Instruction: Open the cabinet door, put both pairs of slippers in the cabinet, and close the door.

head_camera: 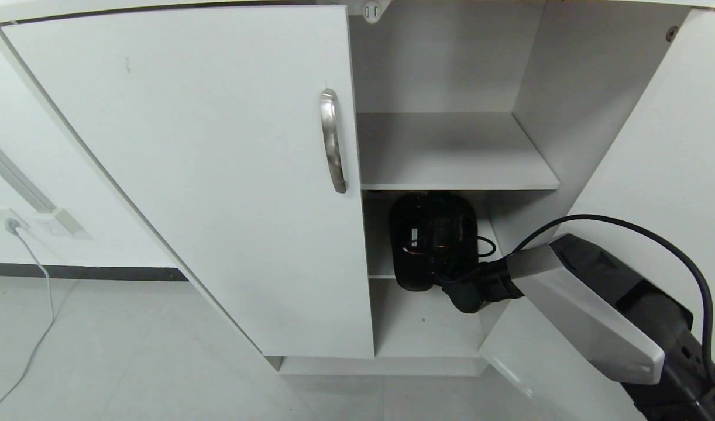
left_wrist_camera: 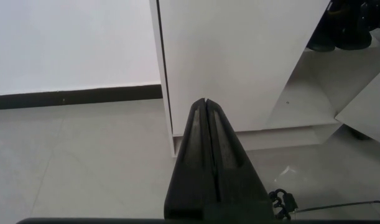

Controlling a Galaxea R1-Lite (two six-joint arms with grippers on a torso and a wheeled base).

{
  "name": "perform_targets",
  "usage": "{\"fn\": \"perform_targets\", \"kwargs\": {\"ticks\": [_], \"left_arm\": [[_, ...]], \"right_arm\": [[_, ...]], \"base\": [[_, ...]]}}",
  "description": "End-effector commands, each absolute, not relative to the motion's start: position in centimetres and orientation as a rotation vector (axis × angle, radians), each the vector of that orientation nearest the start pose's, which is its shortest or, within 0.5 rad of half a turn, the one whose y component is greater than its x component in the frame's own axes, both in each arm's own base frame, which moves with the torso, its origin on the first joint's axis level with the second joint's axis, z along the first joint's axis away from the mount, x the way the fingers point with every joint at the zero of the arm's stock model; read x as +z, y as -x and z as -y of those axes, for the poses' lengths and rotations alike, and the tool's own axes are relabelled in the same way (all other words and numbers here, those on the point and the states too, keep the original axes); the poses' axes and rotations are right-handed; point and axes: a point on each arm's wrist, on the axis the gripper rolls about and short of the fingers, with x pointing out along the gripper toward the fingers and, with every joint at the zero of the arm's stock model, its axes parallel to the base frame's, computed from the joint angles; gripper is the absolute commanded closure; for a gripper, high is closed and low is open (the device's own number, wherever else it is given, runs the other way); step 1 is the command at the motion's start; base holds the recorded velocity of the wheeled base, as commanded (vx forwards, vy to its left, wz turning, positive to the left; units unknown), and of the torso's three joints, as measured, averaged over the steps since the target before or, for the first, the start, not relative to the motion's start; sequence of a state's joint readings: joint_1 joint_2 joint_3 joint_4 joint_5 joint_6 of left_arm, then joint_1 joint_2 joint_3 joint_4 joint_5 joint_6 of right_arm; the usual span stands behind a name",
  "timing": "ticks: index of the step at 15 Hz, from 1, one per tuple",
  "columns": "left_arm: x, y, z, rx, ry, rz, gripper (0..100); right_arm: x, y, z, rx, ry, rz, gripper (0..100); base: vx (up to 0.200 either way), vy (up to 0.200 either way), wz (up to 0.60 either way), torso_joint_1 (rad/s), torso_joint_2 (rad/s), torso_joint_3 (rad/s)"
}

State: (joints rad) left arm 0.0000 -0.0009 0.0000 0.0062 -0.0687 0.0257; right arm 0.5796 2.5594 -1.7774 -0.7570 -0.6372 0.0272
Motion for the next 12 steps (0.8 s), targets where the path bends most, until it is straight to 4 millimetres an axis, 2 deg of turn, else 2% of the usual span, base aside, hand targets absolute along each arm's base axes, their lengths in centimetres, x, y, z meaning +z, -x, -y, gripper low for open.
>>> {"fn": "perform_targets", "kwargs": {"ticks": [1, 10, 11, 12], "left_arm": [[7.49, 2.29, 0.16, -0.069, -0.026, -0.005, 100], [7.49, 2.29, 0.16, -0.069, -0.024, -0.005, 100], [7.49, 2.29, 0.16, -0.069, -0.024, -0.005, 100], [7.49, 2.29, 0.16, -0.069, -0.024, -0.005, 100]], "right_arm": [[9.32, -45.09, -27.18, -0.062, -0.012, -0.022, 100], [9.10, -45.25, -27.00, -0.062, -0.005, -0.032, 100], [9.02, -45.26, -27.01, -0.062, -0.004, -0.033, 0], [8.94, -45.27, -27.01, -0.062, -0.004, -0.035, 0]], "base": [[0.000, 0.000, 0.00, 0.000, 0.00, 0.000], [0.000, 0.000, 0.00, 0.000, 0.00, 0.000], [0.000, 0.000, 0.00, 0.000, 0.00, 0.000], [0.000, 0.000, 0.00, 0.000, 0.00, 0.000]]}}
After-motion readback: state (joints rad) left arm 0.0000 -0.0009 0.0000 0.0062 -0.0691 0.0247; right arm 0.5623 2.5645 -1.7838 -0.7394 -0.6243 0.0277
